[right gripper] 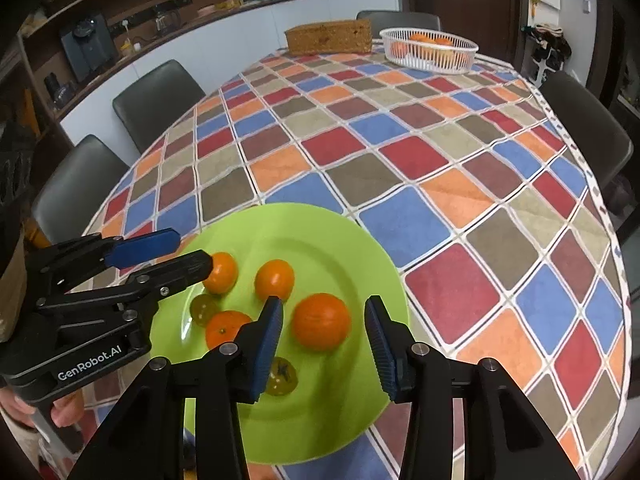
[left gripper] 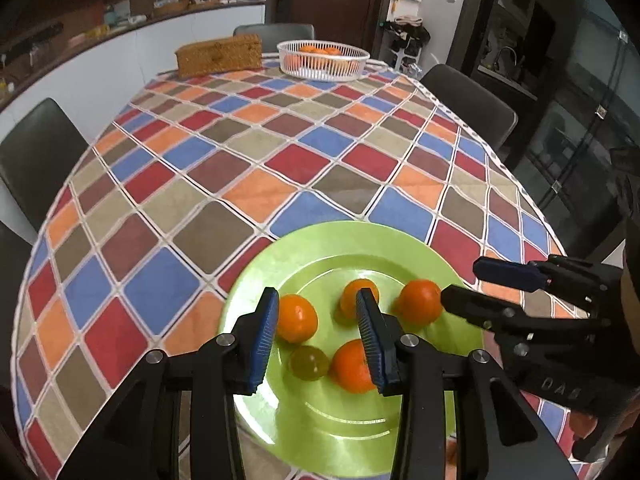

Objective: Organize fruits
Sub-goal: 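Open both tools to release the oranges onto the green plate, then withdraw both tools from the plate toward the brown and dark fruits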

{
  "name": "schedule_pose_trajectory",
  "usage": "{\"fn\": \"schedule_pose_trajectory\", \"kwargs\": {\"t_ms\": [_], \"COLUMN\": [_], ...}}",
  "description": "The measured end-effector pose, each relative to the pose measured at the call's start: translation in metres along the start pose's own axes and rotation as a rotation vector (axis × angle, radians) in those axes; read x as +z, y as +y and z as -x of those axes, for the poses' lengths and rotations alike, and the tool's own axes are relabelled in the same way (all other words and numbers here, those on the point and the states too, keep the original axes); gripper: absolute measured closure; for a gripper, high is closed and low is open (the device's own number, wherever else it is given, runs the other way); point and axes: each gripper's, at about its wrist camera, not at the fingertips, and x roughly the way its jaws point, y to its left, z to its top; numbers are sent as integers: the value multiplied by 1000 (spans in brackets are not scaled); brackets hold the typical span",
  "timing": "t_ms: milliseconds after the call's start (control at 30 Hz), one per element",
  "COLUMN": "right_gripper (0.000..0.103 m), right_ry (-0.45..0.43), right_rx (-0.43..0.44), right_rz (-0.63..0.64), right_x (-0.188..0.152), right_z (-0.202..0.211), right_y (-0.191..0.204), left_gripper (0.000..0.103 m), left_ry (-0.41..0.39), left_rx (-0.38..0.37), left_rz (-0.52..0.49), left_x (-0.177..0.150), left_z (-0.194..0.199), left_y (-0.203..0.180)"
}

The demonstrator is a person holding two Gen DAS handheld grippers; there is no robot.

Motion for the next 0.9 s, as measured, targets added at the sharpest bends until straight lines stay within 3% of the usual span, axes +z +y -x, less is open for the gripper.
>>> {"fn": "schedule_pose_trajectory", "kwargs": {"t_ms": [533, 900], "right_gripper": [59, 59], "right_ry": [-173, -256], "right_rx": [13, -60], "right_rz": [9, 1], "right_x": [-29, -72], "right_z": [91, 136], "right_y": [19, 27], "left_gripper": [63, 43], "left_ry": [-146, -276], "left_rx": [35, 86], "left_rz": [-68, -49], "left_x": [-27, -72], "left_z": [95, 154], "left_y": [-31, -46]}}
